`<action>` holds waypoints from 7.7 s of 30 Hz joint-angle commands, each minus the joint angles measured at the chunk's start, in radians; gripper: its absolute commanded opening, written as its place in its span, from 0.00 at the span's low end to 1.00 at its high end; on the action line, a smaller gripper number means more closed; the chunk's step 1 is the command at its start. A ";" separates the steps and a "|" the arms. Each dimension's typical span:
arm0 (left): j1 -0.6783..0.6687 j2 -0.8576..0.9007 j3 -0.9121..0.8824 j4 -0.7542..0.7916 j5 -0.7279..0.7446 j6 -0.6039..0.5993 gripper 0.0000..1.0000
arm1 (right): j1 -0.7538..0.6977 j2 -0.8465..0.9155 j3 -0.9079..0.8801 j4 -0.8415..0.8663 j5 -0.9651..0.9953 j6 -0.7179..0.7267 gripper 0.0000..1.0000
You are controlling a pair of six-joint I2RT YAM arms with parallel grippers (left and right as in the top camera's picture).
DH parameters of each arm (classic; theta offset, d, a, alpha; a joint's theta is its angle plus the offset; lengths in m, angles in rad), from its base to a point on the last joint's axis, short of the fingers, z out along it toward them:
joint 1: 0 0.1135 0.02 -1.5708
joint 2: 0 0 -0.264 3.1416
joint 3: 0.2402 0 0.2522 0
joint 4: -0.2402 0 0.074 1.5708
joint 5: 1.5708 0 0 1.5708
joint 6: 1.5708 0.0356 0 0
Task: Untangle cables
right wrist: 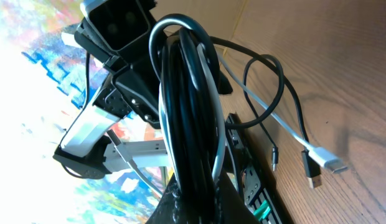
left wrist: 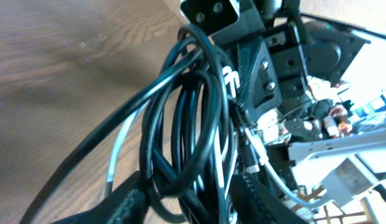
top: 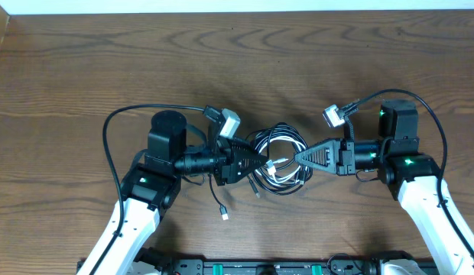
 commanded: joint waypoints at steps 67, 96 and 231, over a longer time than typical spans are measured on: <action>-0.152 0.038 0.005 -0.057 -0.424 -0.317 0.08 | 0.314 -0.003 -0.003 0.272 0.708 0.026 0.35; -0.152 0.038 0.005 -0.129 -0.602 -0.214 0.08 | 0.247 -0.003 -0.003 0.508 0.328 0.188 0.01; -0.152 0.038 0.005 -0.229 -0.545 0.235 0.08 | 0.076 0.227 -0.005 1.100 0.513 0.981 0.01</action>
